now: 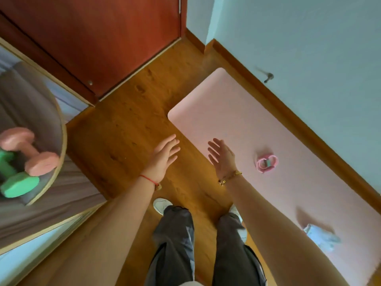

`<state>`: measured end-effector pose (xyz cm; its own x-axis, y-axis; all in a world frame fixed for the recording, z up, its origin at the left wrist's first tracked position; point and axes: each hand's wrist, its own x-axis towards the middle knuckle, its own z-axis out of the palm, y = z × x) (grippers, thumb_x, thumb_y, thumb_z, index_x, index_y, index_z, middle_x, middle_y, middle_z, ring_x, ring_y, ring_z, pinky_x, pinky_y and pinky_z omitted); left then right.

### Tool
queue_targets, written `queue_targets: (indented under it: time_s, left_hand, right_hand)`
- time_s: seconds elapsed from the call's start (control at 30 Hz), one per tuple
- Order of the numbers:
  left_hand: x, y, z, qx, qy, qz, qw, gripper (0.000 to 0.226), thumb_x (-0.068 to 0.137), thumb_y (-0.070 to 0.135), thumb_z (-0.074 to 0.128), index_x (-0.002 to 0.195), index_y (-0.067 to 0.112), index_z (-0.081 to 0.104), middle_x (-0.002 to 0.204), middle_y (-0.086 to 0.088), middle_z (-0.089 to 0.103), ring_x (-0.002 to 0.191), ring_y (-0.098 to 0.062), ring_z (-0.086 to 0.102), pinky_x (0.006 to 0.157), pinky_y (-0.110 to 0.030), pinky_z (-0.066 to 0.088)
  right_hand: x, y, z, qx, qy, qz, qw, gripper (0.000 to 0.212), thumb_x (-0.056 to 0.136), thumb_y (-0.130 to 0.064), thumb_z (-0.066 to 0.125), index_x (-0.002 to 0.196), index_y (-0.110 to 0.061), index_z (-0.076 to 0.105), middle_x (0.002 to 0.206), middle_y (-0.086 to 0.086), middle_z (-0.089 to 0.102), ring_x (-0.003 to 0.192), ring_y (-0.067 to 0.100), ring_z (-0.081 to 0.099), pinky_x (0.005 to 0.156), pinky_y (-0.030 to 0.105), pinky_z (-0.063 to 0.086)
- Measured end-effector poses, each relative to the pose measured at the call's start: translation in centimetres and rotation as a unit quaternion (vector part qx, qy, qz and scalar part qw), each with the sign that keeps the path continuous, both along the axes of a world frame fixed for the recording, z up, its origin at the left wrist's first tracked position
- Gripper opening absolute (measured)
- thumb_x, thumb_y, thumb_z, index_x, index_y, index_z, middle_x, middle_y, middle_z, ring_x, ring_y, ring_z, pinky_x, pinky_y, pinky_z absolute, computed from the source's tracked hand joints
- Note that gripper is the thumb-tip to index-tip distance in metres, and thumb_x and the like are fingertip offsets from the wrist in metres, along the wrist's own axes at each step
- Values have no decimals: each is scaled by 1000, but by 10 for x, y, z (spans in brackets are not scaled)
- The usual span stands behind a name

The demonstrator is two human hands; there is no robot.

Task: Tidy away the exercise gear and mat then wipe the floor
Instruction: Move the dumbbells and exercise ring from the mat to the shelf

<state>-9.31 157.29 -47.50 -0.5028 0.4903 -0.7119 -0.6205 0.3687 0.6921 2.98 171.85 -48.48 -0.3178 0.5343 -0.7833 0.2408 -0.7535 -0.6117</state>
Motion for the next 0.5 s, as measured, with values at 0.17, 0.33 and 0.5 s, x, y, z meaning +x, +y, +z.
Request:
queue_targets:
  time_s: [0.17, 0.33, 0.5]
  left_hand:
    - [47, 69, -13, 10, -24, -77, 997, 37, 104, 37, 49, 139, 26, 53, 138, 3, 58, 130, -18, 55, 110, -37, 45]
    - [109, 135, -25, 11, -34, -127, 991, 40, 103, 37, 51, 140, 24, 52, 140, -1, 58, 130, -20, 55, 113, -42, 42]
    - [182, 197, -41, 3, -26, -151, 988, 41, 102, 38, 53, 140, 24, 53, 140, -1, 58, 128, -19, 57, 111, -42, 44]
  right_hand:
    - [79, 55, -17, -7, -4, -77, 997, 39, 104, -34, 42, 129, -9, 59, 126, 7, 65, 122, 25, 57, 108, 41, 43]
    - [165, 105, -24, -19, -28, -141, 989, 33, 102, -33, 47, 122, -10, 62, 123, 7, 67, 118, 24, 61, 106, 39, 45]
    - [256, 157, -32, -30, -50, -187, 981, 23, 98, -32, 57, 110, -14, 66, 117, 7, 70, 114, 24, 64, 104, 40, 48]
